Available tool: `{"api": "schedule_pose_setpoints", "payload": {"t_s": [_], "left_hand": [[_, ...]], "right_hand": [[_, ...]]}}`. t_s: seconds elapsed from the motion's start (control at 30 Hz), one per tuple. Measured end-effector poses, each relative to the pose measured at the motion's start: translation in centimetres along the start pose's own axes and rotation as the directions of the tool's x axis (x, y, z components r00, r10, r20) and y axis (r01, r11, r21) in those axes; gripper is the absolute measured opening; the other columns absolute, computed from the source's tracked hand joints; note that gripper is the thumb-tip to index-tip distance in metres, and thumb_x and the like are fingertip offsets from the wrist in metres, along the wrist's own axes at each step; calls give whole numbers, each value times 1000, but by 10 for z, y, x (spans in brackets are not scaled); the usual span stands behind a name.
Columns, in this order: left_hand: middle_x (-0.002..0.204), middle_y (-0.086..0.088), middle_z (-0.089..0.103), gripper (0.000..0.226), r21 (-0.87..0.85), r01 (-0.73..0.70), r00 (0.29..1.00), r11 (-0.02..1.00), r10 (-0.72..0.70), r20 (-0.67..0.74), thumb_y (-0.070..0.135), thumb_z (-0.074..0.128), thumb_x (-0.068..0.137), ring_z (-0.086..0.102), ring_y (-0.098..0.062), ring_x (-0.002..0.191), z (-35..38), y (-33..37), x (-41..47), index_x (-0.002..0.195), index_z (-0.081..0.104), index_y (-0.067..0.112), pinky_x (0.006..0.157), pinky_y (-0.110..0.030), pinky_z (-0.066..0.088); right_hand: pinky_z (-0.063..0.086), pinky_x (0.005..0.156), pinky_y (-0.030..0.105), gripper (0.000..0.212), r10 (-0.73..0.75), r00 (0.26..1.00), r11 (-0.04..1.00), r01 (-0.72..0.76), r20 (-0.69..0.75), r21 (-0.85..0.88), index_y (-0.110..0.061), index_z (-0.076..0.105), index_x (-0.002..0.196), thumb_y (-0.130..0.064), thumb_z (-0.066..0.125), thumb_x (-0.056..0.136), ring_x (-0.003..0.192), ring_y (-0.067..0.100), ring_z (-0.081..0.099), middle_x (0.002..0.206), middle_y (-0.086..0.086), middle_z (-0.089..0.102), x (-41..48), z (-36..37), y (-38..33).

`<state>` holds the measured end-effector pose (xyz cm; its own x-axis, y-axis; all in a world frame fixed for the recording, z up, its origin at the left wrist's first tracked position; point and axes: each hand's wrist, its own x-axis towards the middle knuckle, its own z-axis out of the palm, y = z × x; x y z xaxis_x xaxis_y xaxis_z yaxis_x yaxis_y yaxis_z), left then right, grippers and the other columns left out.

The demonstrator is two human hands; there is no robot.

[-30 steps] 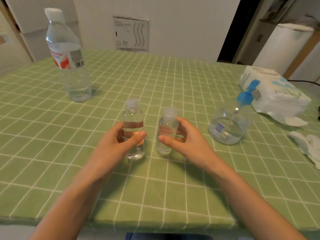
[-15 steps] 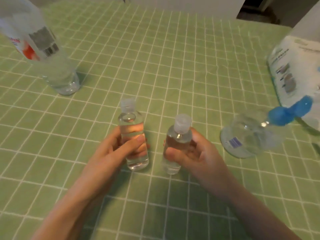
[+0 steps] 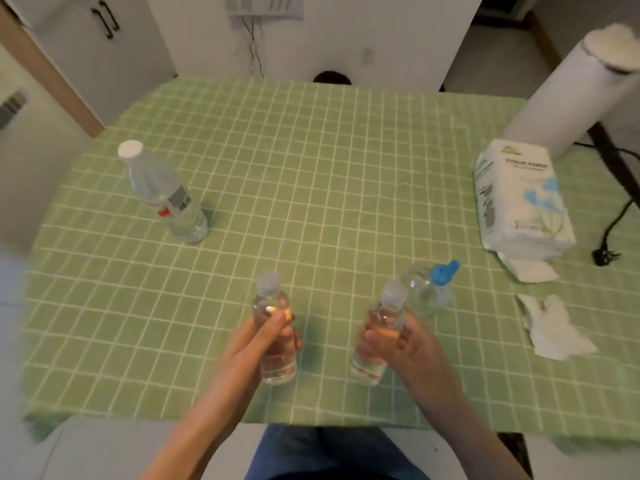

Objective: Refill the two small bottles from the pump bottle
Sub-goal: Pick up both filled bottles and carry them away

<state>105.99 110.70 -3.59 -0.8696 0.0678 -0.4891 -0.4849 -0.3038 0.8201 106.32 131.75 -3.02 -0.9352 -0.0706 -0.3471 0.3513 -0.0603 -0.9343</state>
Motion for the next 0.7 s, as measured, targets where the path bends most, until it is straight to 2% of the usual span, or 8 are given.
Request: {"api": "schedule_pose_setpoints", "payload": {"t_s": [0.07,0.17,0.23,0.33,0.4,0.53,0.6,0.7], "left_hand": [[81,-9,70,53,3,27,1000,1000,-27,-9,51,73,64,68,-20,76,-5,-13,-13,98,67,11,69,-26,53],[81,-8,71,65,23,72,997,997,-71,-22,64,80,47,68,-19,75,-14,-40,-32,92,73,18,71,-28,52],[82,-6,72,66,9,95,994,995,-94,-54,62,80,46,68,-19,75,-18,-54,-40,96,72,20,74,-32,49],[78,-5,70,40,-54,105,987,993,-110,-114,50,81,56,68,-16,70,-19,-68,-45,86,75,25,69,-29,55],[78,-5,67,24,-76,92,987,993,-101,-124,44,72,65,67,-15,69,-17,-71,-48,83,75,28,68,-26,55],[81,-6,66,37,-86,70,984,994,-83,-160,44,70,66,68,-14,71,-15,-78,-55,94,68,20,70,-26,55],[80,-8,65,33,-104,56,978,993,-76,-197,34,56,73,67,-13,69,-13,-82,-59,98,63,15,69,-25,54],[76,-6,64,31,-120,17,967,993,-47,-252,32,52,74,66,-13,67,-12,-87,-65,97,61,12,68,-25,54]], "right_hand": [[53,66,16,32,55,998,998,-55,-36,14,-14,64,98,-27,71,69,75,7,69,81,-5,74,-13,-6,11],[54,68,22,23,159,984,986,-155,-82,57,-10,63,97,-11,67,75,72,7,68,75,-3,74,-33,-16,37],[53,67,21,19,215,973,976,-210,-89,56,-8,63,96,-5,66,78,73,7,68,74,-3,74,-42,-20,52],[53,73,28,13,255,963,967,-253,-92,24,-7,64,93,-2,65,81,77,17,67,77,2,73,-47,-25,65],[52,77,33,12,258,964,966,-260,-71,-17,-9,64,92,-3,65,82,79,17,66,81,4,71,-45,-24,66],[53,65,18,15,282,959,959,-282,-6,-23,-9,63,96,-5,66,82,73,5,69,79,0,72,-40,-19,67],[52,65,16,17,285,958,957,-283,18,-60,-9,63,98,-9,67,82,75,4,69,82,0,72,-38,-18,67],[52,71,17,21,306,950,948,-298,59,-114,-15,62,100,-18,69,80,81,5,69,88,0,73,-34,-14,64]]}}
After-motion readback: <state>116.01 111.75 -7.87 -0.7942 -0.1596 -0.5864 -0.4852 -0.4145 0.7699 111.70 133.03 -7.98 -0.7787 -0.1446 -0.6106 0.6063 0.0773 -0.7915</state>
